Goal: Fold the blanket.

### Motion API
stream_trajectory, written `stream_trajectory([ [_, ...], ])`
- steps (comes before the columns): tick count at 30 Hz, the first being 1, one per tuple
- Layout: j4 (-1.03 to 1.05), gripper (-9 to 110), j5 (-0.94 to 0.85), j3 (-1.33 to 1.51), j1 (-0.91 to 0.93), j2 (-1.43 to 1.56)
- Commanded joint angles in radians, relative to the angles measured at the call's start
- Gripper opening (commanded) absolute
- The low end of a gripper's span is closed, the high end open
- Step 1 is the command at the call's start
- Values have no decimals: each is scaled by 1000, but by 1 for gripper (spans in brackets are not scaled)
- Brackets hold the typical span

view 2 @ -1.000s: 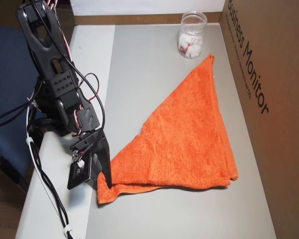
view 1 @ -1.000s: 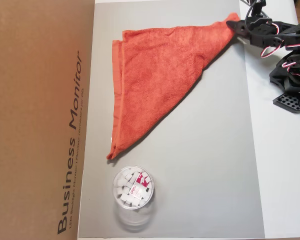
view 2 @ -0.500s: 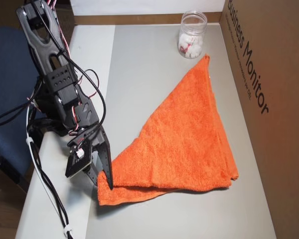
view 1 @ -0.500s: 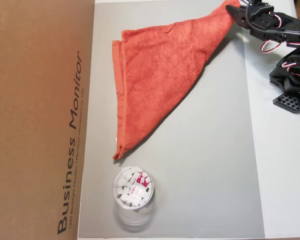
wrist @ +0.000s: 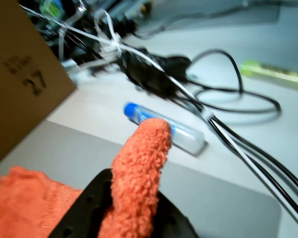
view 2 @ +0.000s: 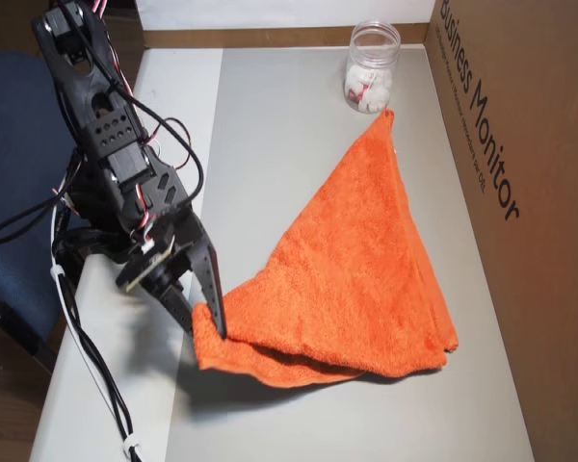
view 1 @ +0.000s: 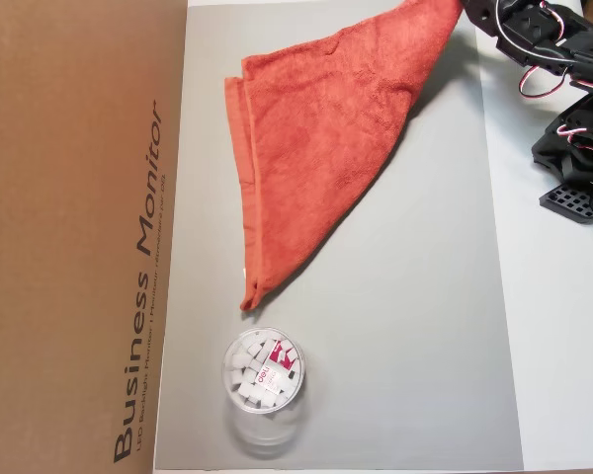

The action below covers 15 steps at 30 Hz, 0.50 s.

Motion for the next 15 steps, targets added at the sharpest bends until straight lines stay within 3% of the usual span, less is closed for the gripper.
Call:
stream_trajectory([
  [1, -20, 0, -8, -97, -44, 43],
  [11, -3, 0, -12, -321, -242, 41],
  [15, -3, 0, -101, -379, -319, 38],
])
